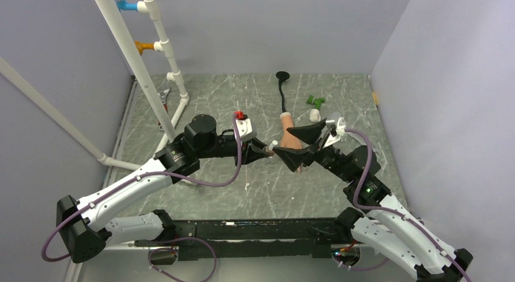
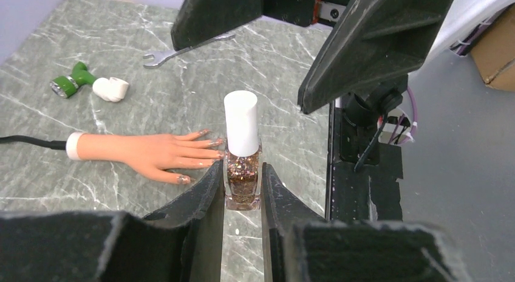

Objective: Paint the nails
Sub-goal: Pick up the nail polish bottle from the center of the board, then unscrew the nail polish bottle.

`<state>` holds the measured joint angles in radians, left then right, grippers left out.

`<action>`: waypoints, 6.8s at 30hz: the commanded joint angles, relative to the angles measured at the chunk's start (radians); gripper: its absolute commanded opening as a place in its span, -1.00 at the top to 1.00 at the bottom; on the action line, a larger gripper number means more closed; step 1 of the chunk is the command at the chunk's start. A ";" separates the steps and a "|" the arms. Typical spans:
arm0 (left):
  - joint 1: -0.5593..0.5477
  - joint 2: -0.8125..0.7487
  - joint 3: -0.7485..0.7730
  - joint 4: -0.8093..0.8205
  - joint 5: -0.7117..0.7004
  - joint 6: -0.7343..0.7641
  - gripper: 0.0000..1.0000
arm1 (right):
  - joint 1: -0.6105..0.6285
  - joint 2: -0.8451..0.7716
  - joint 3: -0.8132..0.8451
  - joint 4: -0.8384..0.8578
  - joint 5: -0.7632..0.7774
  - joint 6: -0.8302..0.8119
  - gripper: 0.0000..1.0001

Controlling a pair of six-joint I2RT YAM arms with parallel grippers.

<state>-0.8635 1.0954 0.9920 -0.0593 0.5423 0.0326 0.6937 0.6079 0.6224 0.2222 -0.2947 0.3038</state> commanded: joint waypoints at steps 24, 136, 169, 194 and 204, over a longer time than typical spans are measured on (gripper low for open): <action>0.002 0.001 0.010 0.061 -0.081 -0.017 1.00 | 0.006 0.140 0.087 0.040 -0.106 -0.002 0.27; 0.037 0.127 0.115 -0.076 -0.065 -0.025 1.00 | 0.025 0.354 0.355 -0.426 0.220 0.405 0.09; 0.035 0.125 0.114 -0.084 -0.062 -0.018 1.00 | 0.097 0.381 0.360 -0.481 0.223 0.314 0.80; 0.035 0.084 0.092 -0.066 0.077 0.033 1.00 | 0.100 0.280 0.237 -0.268 0.089 0.123 -0.46; 0.035 0.092 0.097 -0.080 -0.030 0.031 1.00 | 0.100 0.330 0.451 -0.546 0.372 0.320 -0.56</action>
<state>-0.8196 1.1927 1.0607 -0.1650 0.5568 0.0601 0.7898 0.9298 0.9630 -0.2737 -0.0467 0.5262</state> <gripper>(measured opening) 0.257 0.795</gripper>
